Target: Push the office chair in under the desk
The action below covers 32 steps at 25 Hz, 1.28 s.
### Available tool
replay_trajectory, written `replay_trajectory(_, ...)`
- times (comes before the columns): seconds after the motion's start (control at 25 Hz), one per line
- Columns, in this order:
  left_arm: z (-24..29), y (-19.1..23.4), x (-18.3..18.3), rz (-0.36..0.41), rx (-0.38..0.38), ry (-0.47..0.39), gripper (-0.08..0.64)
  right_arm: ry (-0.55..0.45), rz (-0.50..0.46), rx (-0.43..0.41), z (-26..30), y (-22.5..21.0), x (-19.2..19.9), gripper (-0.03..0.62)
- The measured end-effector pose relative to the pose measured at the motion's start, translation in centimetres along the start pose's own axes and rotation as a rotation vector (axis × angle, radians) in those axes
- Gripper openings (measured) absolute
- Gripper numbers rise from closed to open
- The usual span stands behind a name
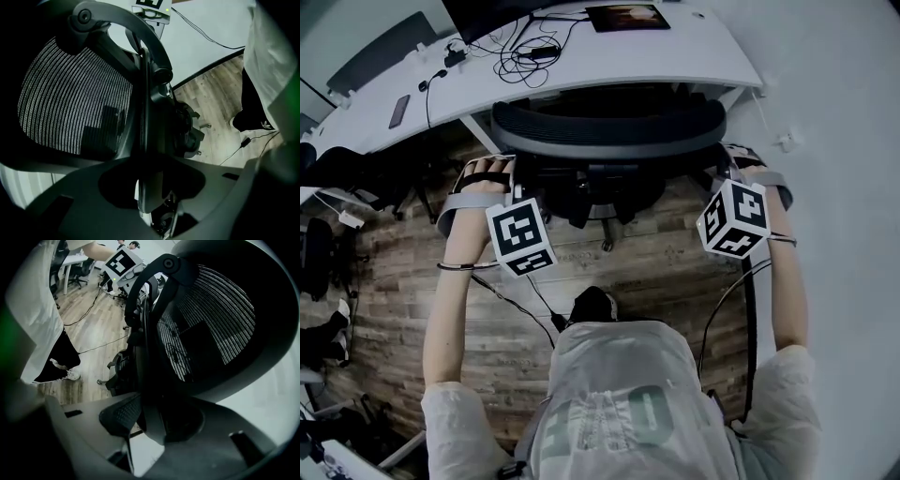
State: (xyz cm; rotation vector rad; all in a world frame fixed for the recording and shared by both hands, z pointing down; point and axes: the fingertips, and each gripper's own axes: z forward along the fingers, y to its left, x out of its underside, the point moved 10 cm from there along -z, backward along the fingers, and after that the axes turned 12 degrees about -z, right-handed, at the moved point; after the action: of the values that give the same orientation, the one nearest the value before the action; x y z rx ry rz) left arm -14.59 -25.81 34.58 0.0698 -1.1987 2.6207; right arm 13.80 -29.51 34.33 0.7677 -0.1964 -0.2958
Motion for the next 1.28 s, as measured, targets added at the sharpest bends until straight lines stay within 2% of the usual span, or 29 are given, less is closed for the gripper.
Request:
replay_trajectory(0.2, 3.3, 2.8, -0.2, 0.000, 0.025, -0.005, 0.163, -0.005, 0.002, -0.007, 3.1, -3.0, 0.9, 0.147)
replay_trajectory(0.68, 3.7, 4.1, -0.8, 0.037, -0.002, -0.008, 0.163, -0.008, 0.005, 0.036, 2.2, -3.5, 1.2, 0.147)
replay_trajectory(0.92, 9.7, 7.9, -2.0, 0.034, 0.023, 0.006, 0.161, -0.002, 0.016, 0.017, 8.5, -8.1, 3.5, 0.147)
replay_trajectory(1.28, 13.2, 11.2, -2.7, 0.034, 0.051, -0.005, 0.158, 0.009, 0.009, 0.014, 12.1, -12.0, 4.9, 0.149)
